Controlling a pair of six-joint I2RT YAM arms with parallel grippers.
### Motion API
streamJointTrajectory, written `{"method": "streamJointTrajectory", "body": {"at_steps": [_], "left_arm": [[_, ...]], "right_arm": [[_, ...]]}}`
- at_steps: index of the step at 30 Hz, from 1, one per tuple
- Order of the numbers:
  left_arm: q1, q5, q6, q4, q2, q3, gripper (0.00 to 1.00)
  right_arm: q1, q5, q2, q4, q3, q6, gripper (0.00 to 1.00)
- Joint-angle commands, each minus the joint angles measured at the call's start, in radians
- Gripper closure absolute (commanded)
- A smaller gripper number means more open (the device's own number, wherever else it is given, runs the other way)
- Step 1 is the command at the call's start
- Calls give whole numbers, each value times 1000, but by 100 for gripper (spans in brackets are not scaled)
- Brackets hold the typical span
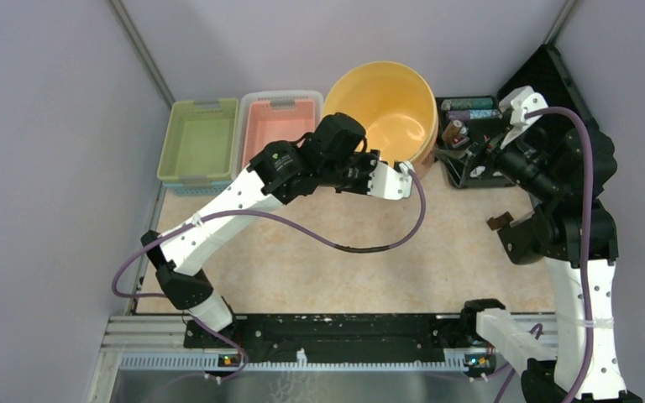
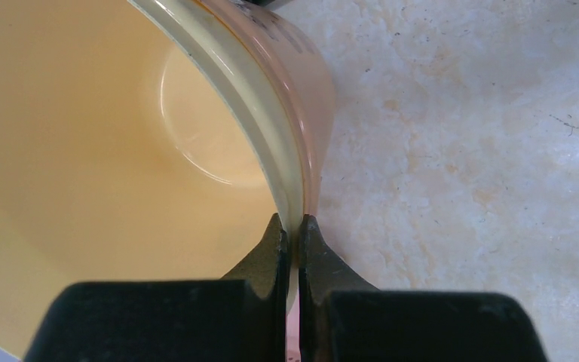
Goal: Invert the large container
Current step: Pick up the container from the container.
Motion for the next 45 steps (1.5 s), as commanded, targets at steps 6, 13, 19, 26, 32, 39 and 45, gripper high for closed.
{"method": "streamJointTrajectory", "body": {"at_steps": [6, 13, 19, 26, 32, 39, 45], "left_arm": [[-3, 31, 62, 104, -56, 93, 100], [-3, 173, 88, -53, -122, 91, 100], [-3, 151, 95, -73, -179, 71, 100], [-3, 180, 120, -170, -248, 122, 100], [11, 235, 170, -302, -354, 74, 100], [44, 266, 220, -422, -474, 41, 100], [85, 181, 227, -445, -569, -69, 100]], "right_arm": [[7, -11, -17, 2, -10, -37, 6], [7, -15, -6, 8, 4, -25, 6], [7, -45, 25, 22, 56, 57, 7], [7, -86, 47, 31, 87, 100, 8], [7, -86, 60, 37, 80, 96, 8], [6, -88, 66, 57, 38, 96, 8], [7, -233, 70, 58, 27, 67, 8]]}}
